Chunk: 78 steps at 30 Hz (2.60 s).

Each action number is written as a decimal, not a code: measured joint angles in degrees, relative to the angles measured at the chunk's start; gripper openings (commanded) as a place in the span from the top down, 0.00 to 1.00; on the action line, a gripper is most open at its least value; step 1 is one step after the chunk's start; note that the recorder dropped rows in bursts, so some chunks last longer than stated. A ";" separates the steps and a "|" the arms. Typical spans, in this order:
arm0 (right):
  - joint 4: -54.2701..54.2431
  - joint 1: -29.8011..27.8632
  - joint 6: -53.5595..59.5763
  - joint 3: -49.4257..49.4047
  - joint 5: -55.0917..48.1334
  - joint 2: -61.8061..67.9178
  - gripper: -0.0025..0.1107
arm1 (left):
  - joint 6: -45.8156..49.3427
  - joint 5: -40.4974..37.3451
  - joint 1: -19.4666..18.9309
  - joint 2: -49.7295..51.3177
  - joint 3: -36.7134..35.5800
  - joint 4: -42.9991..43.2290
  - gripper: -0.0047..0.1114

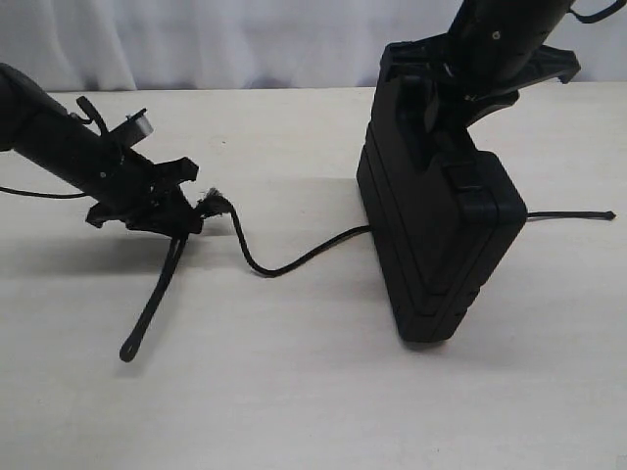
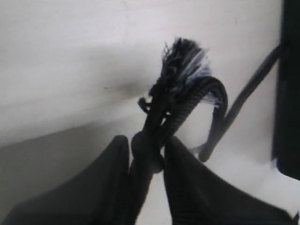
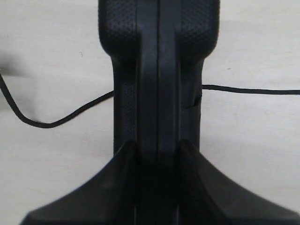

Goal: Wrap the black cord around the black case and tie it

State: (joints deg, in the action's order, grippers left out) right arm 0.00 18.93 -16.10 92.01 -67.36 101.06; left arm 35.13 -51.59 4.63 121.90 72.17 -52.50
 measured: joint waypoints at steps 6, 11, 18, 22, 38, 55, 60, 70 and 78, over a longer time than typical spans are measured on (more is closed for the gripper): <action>0.00 0.00 0.00 0.00 0.00 0.00 0.94 | -0.14 -1.84 5.56 0.00 0.00 -3.02 0.38; 0.00 0.00 0.00 0.00 0.00 0.00 0.94 | 1.76 -5.59 8.16 0.00 0.98 -2.98 0.38; 0.00 0.00 0.00 0.00 0.00 0.00 0.94 | -4.56 -9.74 6.91 0.00 6.38 7.60 0.38; 0.00 0.00 0.00 0.00 0.00 0.00 0.94 | -11.04 -7.70 6.09 -0.56 7.46 19.39 0.38; 0.00 0.00 0.00 0.00 0.00 0.00 0.94 | -0.63 -13.87 7.82 -7.44 7.55 39.56 0.38; 0.00 0.00 0.00 0.00 0.00 0.00 0.94 | -15.00 21.34 13.98 -5.10 -6.61 40.82 0.83; 0.00 0.00 0.00 0.00 0.00 0.00 0.94 | -32.84 20.51 13.19 -5.03 -6.41 47.83 0.96; 0.00 0.00 0.00 0.00 0.00 0.00 0.94 | -37.84 17.71 8.89 -4.78 -6.41 25.82 0.76; 0.00 0.00 0.00 0.00 0.00 0.00 0.94 | -36.22 16.79 9.29 -4.88 -6.41 24.38 0.54</action>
State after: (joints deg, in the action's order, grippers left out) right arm 0.00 18.93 -16.10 92.01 -67.36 101.06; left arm -1.09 -34.80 13.92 117.02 65.76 -28.12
